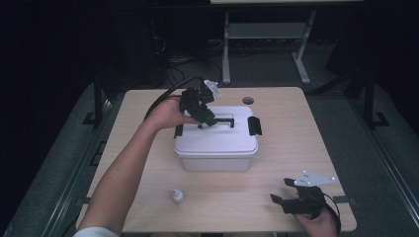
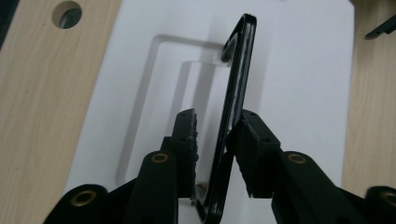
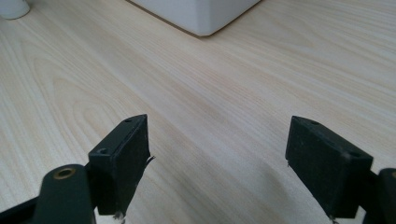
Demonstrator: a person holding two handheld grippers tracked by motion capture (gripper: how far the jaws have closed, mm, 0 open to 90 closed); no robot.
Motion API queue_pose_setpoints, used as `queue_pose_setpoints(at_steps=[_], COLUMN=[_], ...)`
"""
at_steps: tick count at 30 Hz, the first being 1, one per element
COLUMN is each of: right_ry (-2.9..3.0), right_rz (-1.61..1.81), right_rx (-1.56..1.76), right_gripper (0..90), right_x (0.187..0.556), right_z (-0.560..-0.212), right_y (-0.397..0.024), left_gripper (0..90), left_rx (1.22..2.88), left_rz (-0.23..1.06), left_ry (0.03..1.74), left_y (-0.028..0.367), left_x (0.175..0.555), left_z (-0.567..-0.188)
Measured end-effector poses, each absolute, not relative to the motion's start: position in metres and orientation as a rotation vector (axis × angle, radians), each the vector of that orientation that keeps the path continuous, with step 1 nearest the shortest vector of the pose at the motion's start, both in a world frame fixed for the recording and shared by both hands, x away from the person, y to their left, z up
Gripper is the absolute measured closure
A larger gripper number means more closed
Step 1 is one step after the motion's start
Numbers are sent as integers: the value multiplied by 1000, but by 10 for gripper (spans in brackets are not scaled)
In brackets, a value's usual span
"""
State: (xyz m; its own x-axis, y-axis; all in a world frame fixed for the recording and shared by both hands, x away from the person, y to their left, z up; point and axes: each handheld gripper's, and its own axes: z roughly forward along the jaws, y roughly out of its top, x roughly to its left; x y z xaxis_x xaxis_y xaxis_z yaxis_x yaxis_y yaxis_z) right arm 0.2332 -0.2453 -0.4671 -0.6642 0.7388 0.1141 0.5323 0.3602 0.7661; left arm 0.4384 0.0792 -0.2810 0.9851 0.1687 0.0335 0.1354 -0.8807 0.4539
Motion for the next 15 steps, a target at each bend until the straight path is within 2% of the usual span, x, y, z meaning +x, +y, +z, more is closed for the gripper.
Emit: queue_pose_setpoints(at_steps=[15], right_ry=[2370], right_rz=[1203], right_rx=[1140], right_gripper=[211], right_x=[234], right_z=[-467], right_y=[-247], left_gripper=[812], left_rx=[2665], left_rz=[21], left_ry=[163], left_y=[77], left_x=[450], left_z=[-287])
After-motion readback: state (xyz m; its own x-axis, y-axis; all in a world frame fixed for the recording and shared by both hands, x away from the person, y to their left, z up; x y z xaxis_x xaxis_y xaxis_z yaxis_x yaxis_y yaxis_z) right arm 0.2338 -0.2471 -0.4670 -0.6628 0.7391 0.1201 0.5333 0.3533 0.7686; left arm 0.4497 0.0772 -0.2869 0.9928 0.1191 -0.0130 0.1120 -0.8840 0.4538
